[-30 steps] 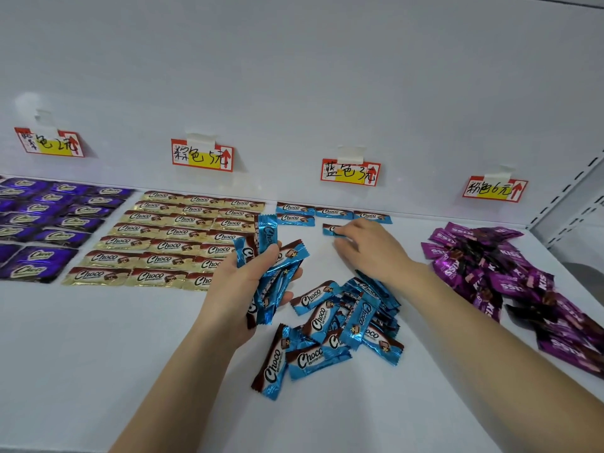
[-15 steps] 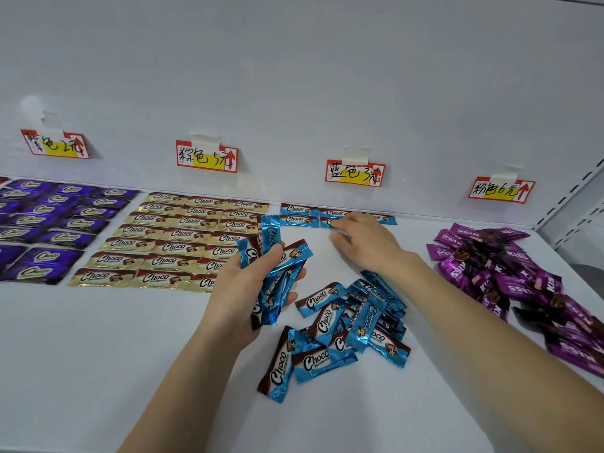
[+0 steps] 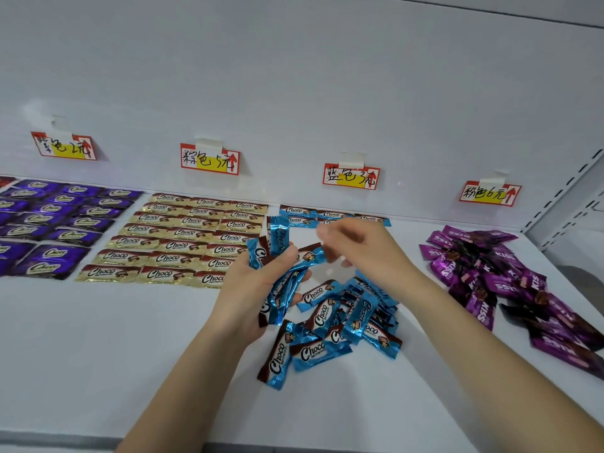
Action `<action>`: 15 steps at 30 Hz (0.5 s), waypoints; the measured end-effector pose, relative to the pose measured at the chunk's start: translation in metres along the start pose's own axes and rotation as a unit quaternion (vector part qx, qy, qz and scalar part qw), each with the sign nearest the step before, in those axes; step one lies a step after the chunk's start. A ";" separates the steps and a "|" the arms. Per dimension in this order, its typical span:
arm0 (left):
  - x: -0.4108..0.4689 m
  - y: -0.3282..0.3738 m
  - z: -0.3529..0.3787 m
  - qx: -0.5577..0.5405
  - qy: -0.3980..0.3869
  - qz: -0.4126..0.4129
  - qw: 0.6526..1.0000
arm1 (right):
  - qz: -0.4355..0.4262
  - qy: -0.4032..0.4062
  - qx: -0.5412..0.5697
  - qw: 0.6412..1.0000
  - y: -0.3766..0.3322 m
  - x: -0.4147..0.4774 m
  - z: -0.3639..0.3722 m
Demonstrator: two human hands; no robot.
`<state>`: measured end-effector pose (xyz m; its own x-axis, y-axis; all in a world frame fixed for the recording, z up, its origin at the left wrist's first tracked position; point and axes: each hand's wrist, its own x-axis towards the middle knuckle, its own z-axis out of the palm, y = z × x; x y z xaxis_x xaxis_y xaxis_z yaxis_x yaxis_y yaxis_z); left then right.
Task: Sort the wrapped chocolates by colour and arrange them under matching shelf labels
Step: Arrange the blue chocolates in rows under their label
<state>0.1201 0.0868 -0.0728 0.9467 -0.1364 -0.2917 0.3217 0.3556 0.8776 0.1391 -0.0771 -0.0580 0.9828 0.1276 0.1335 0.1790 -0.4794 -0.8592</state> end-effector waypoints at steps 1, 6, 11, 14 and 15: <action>-0.003 0.000 0.002 0.000 -0.010 0.002 1.000 | -0.007 -0.012 0.006 1.000 -0.006 -0.008 0.002; -0.020 0.002 0.006 -0.033 -0.004 -0.027 0.999 | 0.018 0.031 0.076 0.997 -0.017 -0.028 -0.001; -0.035 0.002 0.009 -0.058 0.010 -0.035 0.998 | -0.007 0.064 0.040 0.997 -0.014 -0.043 -0.004; -0.036 0.000 0.012 -0.050 0.025 -0.025 0.998 | -0.064 0.052 -0.033 0.996 -0.015 -0.052 -0.009; -0.035 0.000 0.013 -0.045 0.027 -0.024 0.998 | -0.070 0.039 -0.056 0.995 -0.016 -0.053 -0.011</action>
<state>0.0866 0.0797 -0.0580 0.9288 -0.1061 -0.3551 0.3647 0.4325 0.8246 0.0843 -0.0861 -0.0461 0.9479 0.1331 0.2894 0.3132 -0.5556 -0.7702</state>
